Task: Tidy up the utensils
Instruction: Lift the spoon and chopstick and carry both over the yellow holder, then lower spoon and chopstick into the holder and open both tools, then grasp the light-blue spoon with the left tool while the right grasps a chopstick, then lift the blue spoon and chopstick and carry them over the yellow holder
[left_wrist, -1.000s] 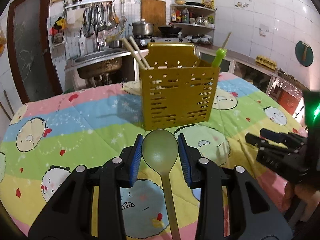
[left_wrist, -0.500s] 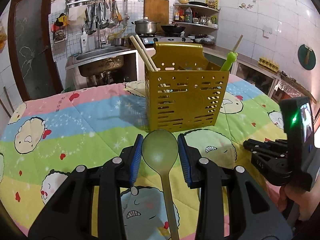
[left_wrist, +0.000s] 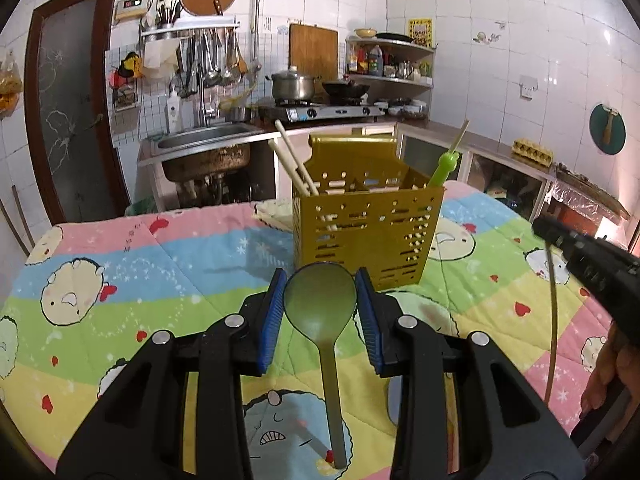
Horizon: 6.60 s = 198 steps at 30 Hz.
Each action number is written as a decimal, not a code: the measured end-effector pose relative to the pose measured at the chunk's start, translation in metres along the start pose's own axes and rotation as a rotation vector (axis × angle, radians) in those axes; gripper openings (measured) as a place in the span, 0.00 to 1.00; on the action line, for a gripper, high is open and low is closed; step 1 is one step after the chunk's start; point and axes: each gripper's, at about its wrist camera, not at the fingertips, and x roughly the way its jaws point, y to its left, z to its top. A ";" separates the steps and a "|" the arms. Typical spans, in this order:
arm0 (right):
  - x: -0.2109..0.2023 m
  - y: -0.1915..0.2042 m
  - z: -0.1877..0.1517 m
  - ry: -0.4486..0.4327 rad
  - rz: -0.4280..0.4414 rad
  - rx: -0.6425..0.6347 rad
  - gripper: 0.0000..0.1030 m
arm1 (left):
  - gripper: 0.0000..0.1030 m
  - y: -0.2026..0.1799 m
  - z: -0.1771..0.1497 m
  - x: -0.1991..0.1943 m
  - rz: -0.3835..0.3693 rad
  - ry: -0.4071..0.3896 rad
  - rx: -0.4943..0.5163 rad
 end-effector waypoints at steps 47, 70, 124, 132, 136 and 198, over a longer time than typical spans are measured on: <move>0.090 0.069 0.135 -0.390 0.095 -0.038 0.04 | 0.33 0.003 0.138 0.097 0.077 -0.259 0.001; 0.039 0.020 0.036 0.163 -0.005 -0.037 0.56 | 0.95 0.067 0.078 0.010 0.080 -0.001 -0.150; 0.082 -0.027 -0.085 0.485 -0.035 0.038 0.06 | 0.64 -0.053 -0.067 0.072 -0.085 0.443 0.014; 0.083 -0.028 -0.085 0.484 -0.034 0.038 0.06 | 0.43 -0.060 -0.066 0.076 -0.122 0.460 -0.006; 0.083 -0.028 -0.085 0.483 -0.035 0.039 0.06 | 0.33 -0.066 -0.066 0.077 -0.139 0.468 -0.004; -0.013 0.017 0.074 -0.207 0.087 0.019 0.06 | 0.29 0.014 0.077 -0.036 -0.029 -0.138 0.005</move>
